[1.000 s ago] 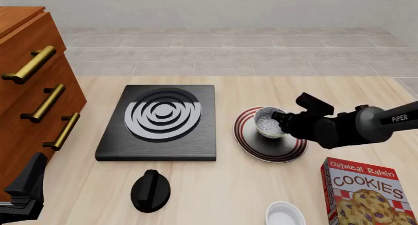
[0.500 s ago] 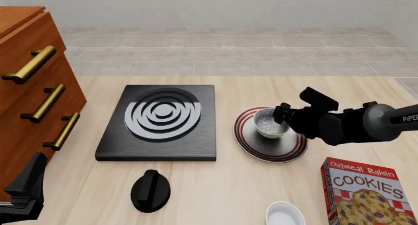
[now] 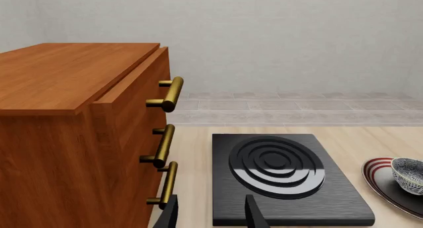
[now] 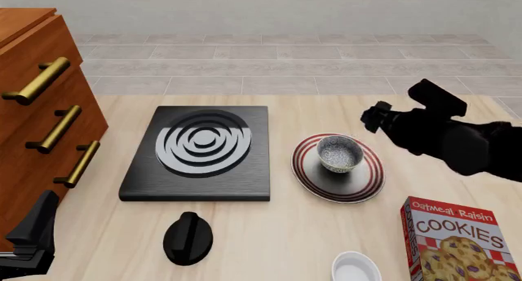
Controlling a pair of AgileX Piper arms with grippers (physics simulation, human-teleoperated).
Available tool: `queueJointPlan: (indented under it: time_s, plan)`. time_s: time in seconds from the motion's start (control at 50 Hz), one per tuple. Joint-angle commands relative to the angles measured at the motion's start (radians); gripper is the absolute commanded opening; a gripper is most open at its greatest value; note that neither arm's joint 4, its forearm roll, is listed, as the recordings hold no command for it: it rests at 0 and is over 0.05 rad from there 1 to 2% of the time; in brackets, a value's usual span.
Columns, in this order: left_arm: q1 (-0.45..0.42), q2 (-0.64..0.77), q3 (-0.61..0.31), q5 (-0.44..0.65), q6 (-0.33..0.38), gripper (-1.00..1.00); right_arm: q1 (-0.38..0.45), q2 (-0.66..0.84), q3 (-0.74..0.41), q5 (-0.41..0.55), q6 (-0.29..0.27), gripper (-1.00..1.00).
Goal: Pick the akita bowl on the cookies box and place it on the plate.
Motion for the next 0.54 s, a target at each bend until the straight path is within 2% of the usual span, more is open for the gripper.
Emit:
queueJointPlan:
  time_s: [0.02, 0.22, 0.46, 0.54]
  plan:
    - [0.0, 0.0, 0.0, 0.0, 0.0, 1.0, 0.008, -0.261, 0.042, 0.124, -0.006, 1.0]
    - [0.0, 0.0, 0.0, 0.0, 0.0, 1.0, 0.02, -0.5, 0.094, 0.242, -0.014, 1.0]
    - [0.0, 0.0, 0.0, 0.0, 0.0, 1.0, 0.022, -0.729, 0.163, 0.352, -0.008, 1.0]
    - [0.0, 0.0, 0.0, 0.0, 0.0, 1.0, 0.019, -0.796, 0.169, 0.394, -0.022, 1.0]
